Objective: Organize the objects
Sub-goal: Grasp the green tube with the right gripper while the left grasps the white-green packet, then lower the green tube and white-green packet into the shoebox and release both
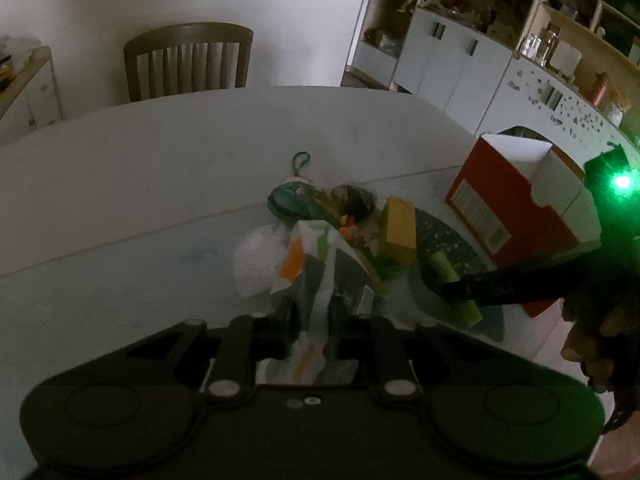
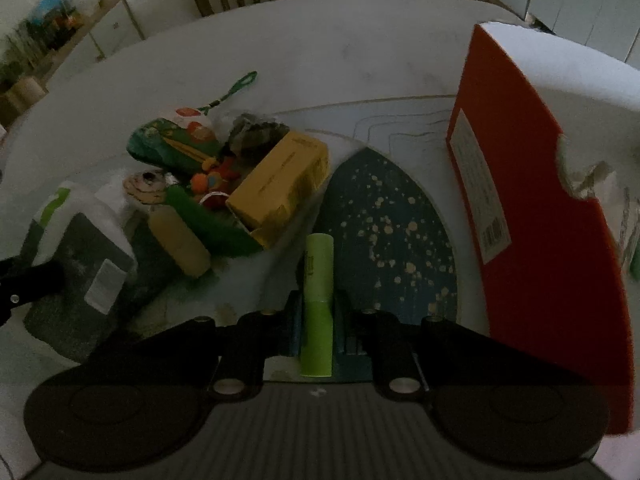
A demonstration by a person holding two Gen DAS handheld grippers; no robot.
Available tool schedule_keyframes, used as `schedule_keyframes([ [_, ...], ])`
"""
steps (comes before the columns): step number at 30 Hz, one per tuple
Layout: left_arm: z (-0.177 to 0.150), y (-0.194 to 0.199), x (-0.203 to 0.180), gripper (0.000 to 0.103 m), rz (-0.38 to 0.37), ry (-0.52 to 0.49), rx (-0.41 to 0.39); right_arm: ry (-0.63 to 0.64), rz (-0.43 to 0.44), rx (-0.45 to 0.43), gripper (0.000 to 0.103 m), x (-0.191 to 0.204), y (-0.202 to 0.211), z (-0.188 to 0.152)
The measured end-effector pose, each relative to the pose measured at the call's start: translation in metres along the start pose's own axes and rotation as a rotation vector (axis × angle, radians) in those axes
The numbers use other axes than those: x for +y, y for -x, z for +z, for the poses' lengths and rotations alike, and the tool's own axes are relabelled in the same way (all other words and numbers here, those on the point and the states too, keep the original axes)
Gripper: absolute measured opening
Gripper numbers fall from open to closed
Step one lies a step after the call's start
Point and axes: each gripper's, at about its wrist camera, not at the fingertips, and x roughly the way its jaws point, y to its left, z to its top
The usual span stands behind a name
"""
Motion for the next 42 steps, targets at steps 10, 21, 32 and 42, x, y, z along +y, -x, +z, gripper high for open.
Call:
schedule_keyframes([
  [10,0.013,0.037,-0.022,0.015,-0.017,0.061,-0.062,-0.032,0.131,-0.065,0.016,-0.022,0.061,-0.010],
  [21,0.042,0.051,-0.078,0.015,-0.082,0.095,-0.089,-0.068,0.209,-0.144,0.016,-0.069,0.136,-0.015],
  [32,0.072,0.026,-0.170,0.015,-0.148,-0.007,-0.090,-0.122,0.146,-0.206,0.016,-0.150,0.172,-0.014],
  [42,0.084,-0.018,-0.241,0.015,-0.167,-0.072,-0.044,-0.170,0.088,-0.222,0.016,-0.219,0.170,-0.010],
])
